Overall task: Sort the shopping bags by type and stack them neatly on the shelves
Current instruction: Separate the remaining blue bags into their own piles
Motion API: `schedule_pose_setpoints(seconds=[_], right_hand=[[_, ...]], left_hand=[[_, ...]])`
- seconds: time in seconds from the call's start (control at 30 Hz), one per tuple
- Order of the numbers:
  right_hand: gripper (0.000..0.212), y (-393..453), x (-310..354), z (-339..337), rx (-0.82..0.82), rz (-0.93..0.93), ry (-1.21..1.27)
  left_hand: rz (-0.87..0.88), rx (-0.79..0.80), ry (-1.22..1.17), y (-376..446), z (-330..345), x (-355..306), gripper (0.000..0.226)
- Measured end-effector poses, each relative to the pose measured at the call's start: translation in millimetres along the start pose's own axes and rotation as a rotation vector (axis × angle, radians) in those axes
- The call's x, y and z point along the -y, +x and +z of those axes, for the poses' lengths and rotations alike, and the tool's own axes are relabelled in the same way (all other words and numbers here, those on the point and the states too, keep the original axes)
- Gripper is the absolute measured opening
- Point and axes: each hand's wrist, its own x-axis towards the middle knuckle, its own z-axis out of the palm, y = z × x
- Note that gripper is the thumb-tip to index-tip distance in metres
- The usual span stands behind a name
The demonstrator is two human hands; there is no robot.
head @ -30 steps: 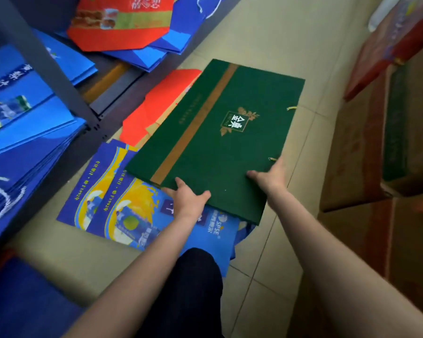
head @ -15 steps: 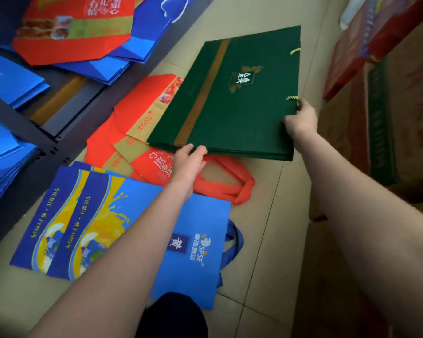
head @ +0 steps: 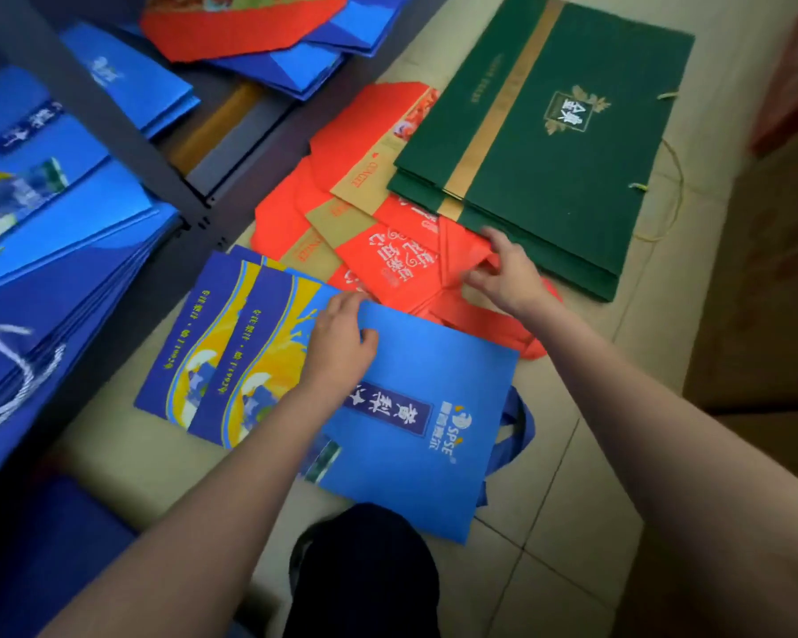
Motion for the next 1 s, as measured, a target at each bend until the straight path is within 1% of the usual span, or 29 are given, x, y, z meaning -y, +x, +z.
schedule_pose_setpoints(seconds=[0.13, 0.2, 0.27, 0.33, 0.37, 0.4, 0.43, 0.47, 0.5, 0.57, 0.63, 0.67, 0.7, 0.8, 0.83, 0.87, 0.93, 1.0], right_hand=[[0.061, -26.1, 30.9, 51.8, 0.200, -0.246, -0.129], [0.064, -33.3, 45.9, 77.1, 0.288, -0.314, -0.217], [0.073, -36.3, 62.6, 94.6, 0.330, -0.279, -0.366], [0.075, -39.3, 80.4, 101.3, 0.337, -0.176, -0.477], [0.074, -42.6, 91.2, 102.4, 0.310, -0.144, -0.520], [0.072, -46.6, 104.3, 102.6, 0.257, -0.152, -0.552], [0.068, -50.1, 119.7, 104.7, 0.192, -0.209, -0.547], [0.064, -53.5, 137.4, 108.3, 0.146, -0.300, -0.485], [0.062, -57.4, 157.0, 112.9, 0.141, -0.410, -0.395], [0.059, -64.1, 197.5, 127.3, 0.193, -0.611, -0.297], [0.055, -70.4, 233.5, 145.7, 0.236, -0.721, -0.278], [0.053, -71.7, 248.1, 155.5, 0.255, -0.738, -0.262], [0.052, -71.9, 261.7, 165.4, 0.269, -0.749, -0.260], [0.055, -66.8, 300.8, 191.7, 0.256, -0.863, -0.363], [0.058, -64.7, 316.1, 199.6, 0.248, -0.919, -0.420], [0.062, -63.0, 331.4, 208.5, 0.245, -0.969, -0.494], [0.072, -59.1, 361.5, 228.8, 0.269, -1.022, -0.690], [0.080, -57.1, 385.3, 250.3, 0.302, -1.004, -0.914]], left_hand=[[-0.079, -0.096, 0.060, -49.2, -22.0, 64.7, 0.046], [-0.164, -0.106, 0.063, -69.5, -34.8, 92.5, 0.047], [-0.245, -0.130, 0.056, -84.6, -49.8, 114.7, 0.044], [-0.312, -0.153, 0.057, -99.5, -64.6, 130.6, 0.048], [-0.314, -0.173, 0.060, -106.9, -72.2, 137.2, 0.052], [-0.301, -0.206, 0.056, -113.7, -80.7, 142.7, 0.053], [-0.278, -0.256, 0.048, -119.2, -91.0, 145.9, 0.050], [-0.246, -0.314, 0.054, -124.5, -101.8, 148.7, 0.046], [-0.197, -0.377, 0.084, -129.7, -113.4, 150.4, 0.044], [-0.105, -0.484, 0.170, -138.5, -138.0, 153.3, 0.047], [-0.114, -0.541, 0.247, -145.6, -161.4, 158.8, 0.050], [-0.172, -0.539, 0.281, -147.6, -172.1, 163.2, 0.048], [-0.266, -0.509, 0.317, -149.0, -182.1, 168.7, 0.047], [-0.609, -0.331, 0.347, -151.2, -207.5, 196.0, 0.051], [-0.683, -0.272, 0.338, -153.6, -214.3, 206.9, 0.052], [-0.723, -0.223, 0.334, -157.3, -219.8, 218.2, 0.055], [-0.735, -0.156, 0.319, -167.0, -229.0, 239.6, 0.063], [-0.710, -0.130, 0.275, -176.5, -239.5, 255.9, 0.069]])
